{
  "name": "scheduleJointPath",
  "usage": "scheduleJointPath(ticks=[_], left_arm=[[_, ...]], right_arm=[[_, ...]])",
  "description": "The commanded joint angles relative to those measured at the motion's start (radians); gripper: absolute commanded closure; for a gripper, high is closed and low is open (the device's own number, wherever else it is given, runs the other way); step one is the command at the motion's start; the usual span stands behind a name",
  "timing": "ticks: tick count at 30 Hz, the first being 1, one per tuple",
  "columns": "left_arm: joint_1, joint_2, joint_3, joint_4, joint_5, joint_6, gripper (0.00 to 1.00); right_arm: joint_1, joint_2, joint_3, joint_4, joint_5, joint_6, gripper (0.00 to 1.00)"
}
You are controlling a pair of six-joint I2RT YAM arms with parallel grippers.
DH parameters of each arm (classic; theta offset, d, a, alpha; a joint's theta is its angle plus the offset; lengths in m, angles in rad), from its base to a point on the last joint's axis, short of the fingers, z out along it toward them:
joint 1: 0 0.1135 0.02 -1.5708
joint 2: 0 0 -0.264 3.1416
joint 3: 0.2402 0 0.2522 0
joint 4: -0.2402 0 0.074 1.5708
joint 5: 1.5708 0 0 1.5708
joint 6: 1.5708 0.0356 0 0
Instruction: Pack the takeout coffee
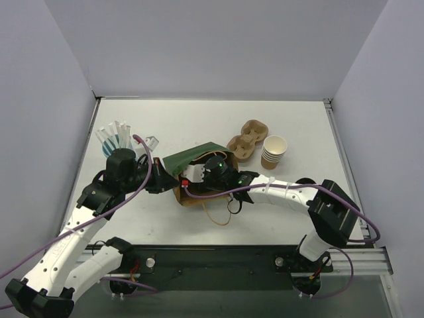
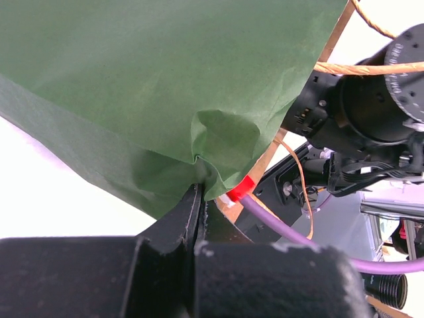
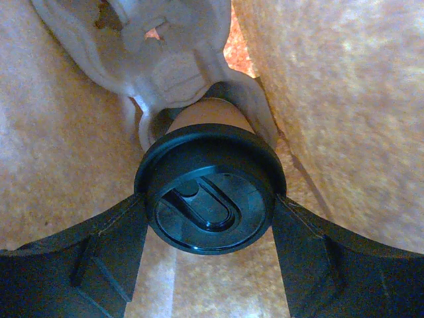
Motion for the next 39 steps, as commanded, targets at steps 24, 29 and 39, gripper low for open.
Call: scheduleJointPath(ticks=[24,29,39], left_arm=[[0.005,0.008,0.056,-0.02,0.014,0.006,1.0],[0.005,0.013,0.068,-0.02,0.01,0.006,1.0],[0.005,0.018,0.074,-0.011,0.016,0.0,1.0]], right_arm=[[-0.005,0.072,0.06,-0.029,0.012,0.099,0.32],[-0.005,0.036,0.078,-0.058,0.006,0.103,0.26],[-0.013,-0.041,0.081,-0.163,-0.008,0.108,0.25]])
